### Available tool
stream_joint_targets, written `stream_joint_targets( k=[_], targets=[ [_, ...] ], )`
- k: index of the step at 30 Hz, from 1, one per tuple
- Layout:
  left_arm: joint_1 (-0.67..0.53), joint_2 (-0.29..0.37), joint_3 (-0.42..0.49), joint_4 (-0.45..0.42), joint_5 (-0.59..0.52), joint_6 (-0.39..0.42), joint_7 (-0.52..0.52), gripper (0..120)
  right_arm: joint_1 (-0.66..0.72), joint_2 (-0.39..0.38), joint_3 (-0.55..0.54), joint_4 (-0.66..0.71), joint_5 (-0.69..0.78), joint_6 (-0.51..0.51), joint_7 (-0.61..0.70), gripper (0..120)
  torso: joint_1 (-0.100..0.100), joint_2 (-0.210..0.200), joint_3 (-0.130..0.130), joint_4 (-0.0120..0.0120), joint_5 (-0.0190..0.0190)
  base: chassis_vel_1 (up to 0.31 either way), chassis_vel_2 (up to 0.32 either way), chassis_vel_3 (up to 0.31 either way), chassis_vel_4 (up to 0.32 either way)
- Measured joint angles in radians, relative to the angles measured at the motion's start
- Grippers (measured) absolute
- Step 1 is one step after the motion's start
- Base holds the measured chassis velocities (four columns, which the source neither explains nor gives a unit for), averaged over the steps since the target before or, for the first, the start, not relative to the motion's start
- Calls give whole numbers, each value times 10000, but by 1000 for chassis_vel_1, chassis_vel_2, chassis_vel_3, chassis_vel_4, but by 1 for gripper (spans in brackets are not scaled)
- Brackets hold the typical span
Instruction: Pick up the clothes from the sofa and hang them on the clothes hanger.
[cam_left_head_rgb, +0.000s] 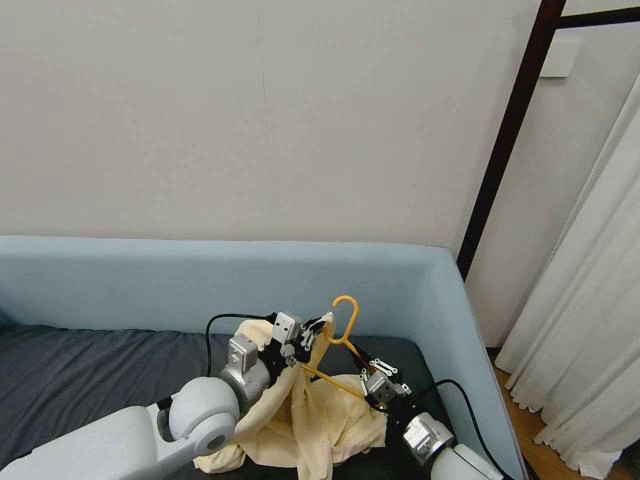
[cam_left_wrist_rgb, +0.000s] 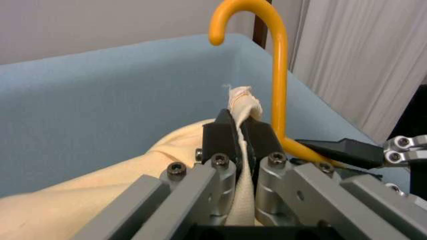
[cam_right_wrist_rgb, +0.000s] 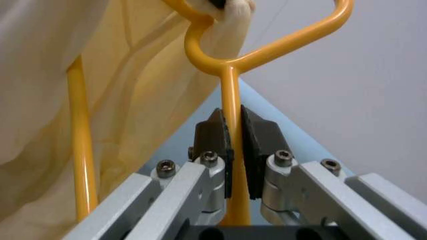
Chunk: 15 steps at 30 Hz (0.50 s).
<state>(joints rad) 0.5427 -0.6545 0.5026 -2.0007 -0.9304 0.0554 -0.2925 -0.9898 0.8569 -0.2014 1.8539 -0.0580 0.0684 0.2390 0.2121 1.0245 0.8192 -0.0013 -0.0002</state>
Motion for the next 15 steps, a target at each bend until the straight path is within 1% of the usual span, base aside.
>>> stream_joint_targets(
  k=[5,8,12,15],
  targets=[
    [-109,-291,-74,129,198,-134,106,0,-220,-121,-105,58,-244,163,-109,4,0,0,1,-1,-1,0,0,0,0],
    [-686,-456,81,192,-26,-139,115,0,-281,-107,-113,41,-261,229,-120,4,0,1,0,-5,3,0,0,0,0],
    [-1078,-511,435,251,-130,-137,80,0,-263,-123,-128,204,-138,204,-128,4,0,0,0,-4,3,0,0,0,0],
    [-983,-448,568,186,-317,-104,53,0,-263,-199,-86,394,5,146,-134,4,0,0,0,-3,0,0,0,0,0]
  ],
)
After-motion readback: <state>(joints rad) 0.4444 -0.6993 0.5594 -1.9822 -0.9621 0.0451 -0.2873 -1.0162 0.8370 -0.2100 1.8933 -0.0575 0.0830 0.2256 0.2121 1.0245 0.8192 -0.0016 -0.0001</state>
